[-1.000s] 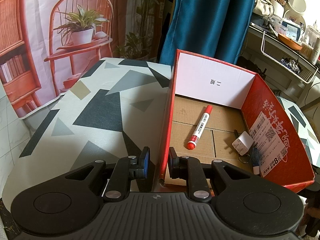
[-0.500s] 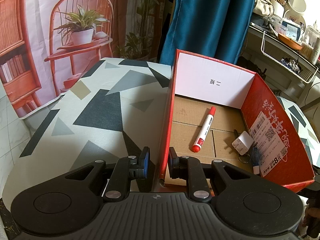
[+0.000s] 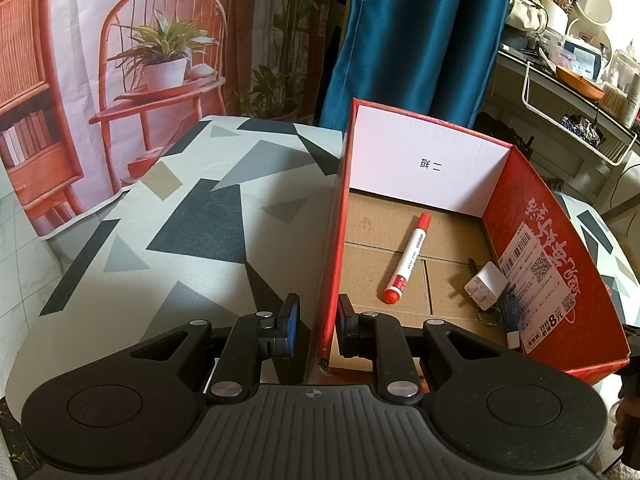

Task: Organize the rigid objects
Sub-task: 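Return the right tool to the table and grasp the gold card, then carry the gold card into the red box and release it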

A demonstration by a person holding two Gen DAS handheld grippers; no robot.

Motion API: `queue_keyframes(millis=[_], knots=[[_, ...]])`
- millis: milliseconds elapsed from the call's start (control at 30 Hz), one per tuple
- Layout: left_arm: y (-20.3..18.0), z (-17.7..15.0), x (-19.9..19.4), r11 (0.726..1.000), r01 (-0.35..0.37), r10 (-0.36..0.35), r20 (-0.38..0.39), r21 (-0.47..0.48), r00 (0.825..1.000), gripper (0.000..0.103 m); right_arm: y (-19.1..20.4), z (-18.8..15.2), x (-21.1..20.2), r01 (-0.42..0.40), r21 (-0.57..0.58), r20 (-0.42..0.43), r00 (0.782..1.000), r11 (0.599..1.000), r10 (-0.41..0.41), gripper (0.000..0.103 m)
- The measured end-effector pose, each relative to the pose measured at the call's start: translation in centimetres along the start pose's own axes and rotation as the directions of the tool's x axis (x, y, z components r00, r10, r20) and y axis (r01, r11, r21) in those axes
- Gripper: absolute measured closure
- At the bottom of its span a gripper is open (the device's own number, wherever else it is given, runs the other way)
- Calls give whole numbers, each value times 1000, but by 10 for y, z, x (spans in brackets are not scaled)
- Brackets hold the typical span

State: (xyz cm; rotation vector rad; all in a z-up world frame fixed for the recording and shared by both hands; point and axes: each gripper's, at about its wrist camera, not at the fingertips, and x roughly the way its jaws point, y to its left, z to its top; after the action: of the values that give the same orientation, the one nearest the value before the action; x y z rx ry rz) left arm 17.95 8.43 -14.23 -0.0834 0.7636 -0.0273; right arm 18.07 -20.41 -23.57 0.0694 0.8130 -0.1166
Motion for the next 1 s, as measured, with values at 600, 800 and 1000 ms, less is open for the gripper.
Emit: queue_keyframes(millis=[600, 800, 1000], knots=[[-1, -1, 1, 1000, -2, 2, -1, 9, 1000, 82, -8, 58, -57, -85, -273, 272, 949, 958, 161, 50], [-2, -1, 3, 1000, -3, 3, -2, 7, 1000, 82, 21, 105, -70, -86, -503, 319, 906, 860, 277, 50], [-1, -1, 4, 1000, -3, 3, -4, 10, 1000, 82, 65, 118, -56, -107, -682, 238, 903, 724, 357, 50]])
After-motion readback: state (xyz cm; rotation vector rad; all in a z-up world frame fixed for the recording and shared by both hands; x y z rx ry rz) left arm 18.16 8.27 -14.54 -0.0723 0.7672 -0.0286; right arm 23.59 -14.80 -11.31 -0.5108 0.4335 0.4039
